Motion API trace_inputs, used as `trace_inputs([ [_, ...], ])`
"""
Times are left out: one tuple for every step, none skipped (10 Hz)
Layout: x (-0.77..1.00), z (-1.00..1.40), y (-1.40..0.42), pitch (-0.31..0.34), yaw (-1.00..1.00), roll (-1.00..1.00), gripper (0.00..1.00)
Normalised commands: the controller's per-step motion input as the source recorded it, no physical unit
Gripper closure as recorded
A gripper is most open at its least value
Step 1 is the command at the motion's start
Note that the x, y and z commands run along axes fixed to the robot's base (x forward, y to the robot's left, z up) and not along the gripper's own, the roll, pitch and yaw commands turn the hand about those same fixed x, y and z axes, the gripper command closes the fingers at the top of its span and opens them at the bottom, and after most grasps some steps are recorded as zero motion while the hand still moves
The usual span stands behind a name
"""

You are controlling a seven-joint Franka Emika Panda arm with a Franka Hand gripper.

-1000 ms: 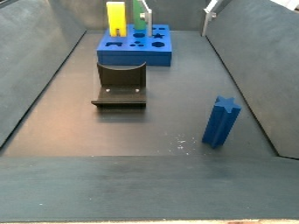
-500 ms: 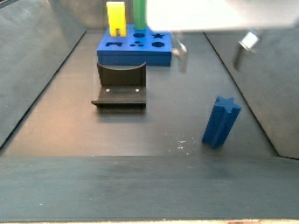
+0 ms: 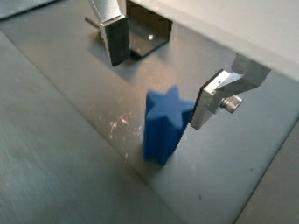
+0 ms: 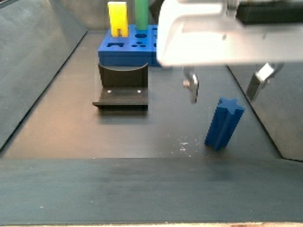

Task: Pick up the star object. Move up. Move to above the board. Insert the star object.
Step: Pick up the star object.

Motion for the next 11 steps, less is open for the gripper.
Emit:
trace_inputs([
  [-0.10,-0.53,0.00,-0.131,0.22,0.03,0.00],
  [-0.16,-0.47,0.00,-0.143,0.29,0.06,0.00],
  [-0.11,-0.37,0.05,-0.123,0.29,0.06,0.00],
  [-0.07,-0.33,0.05,-0.099,0.25,0.03,0.00],
  [-0.07,-0.10,0.00,-0.054,0.00,0.00,0.00],
  [-0.06,0.00,0.01,0.000,-0.03,0.00,0.00],
  [0.00,0.00,0.00,0.000,0.00,0.00,1.00],
  [0.00,0.00,0.00,-0.004,0.00,0.00,1.00],
  [0.00,-0.05,0.00,0.000,0.00,0.00,1.00],
  [0.00,0.00,0.00,-0.009,0.00,0.00,1.00],
  [0.00,0.00,0.00,0.000,0.00,0.00,1.00],
])
